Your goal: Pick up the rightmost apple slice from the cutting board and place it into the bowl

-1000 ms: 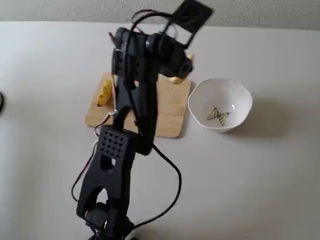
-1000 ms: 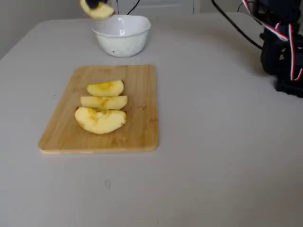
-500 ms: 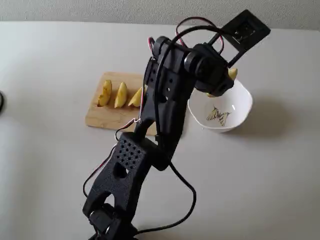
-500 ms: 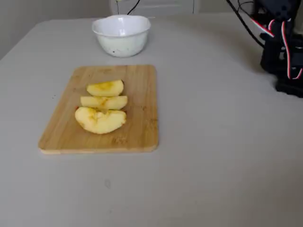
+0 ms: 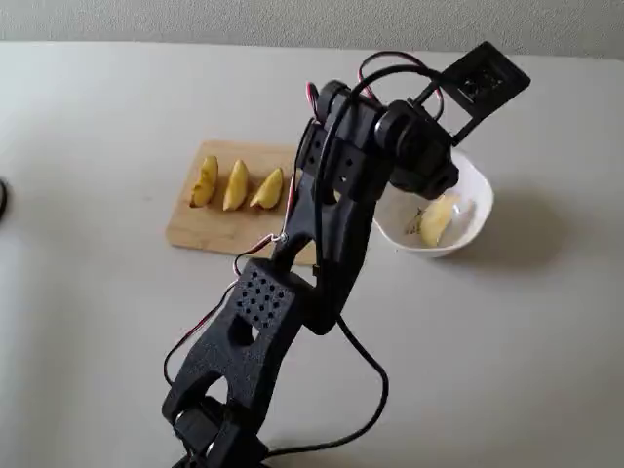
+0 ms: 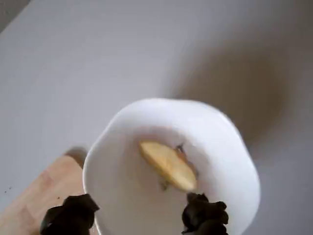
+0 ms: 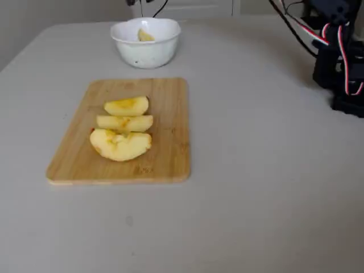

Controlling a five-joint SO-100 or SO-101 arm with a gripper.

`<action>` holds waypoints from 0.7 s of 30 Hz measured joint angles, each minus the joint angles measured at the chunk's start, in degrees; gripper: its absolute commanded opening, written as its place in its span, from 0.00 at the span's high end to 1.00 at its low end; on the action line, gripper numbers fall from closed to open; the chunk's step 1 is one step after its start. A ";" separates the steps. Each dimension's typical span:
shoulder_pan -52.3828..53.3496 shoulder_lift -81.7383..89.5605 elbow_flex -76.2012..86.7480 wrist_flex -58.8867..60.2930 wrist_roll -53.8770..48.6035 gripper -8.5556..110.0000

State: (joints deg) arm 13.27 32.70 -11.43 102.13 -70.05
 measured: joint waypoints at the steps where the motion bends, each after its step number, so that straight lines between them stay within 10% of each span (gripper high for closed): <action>1: 0.09 -0.09 0.00 0.00 0.00 0.69; 21: -4.57 13.97 0.26 0.00 12.48 0.77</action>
State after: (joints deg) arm 8.70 46.67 -11.16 102.13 -57.57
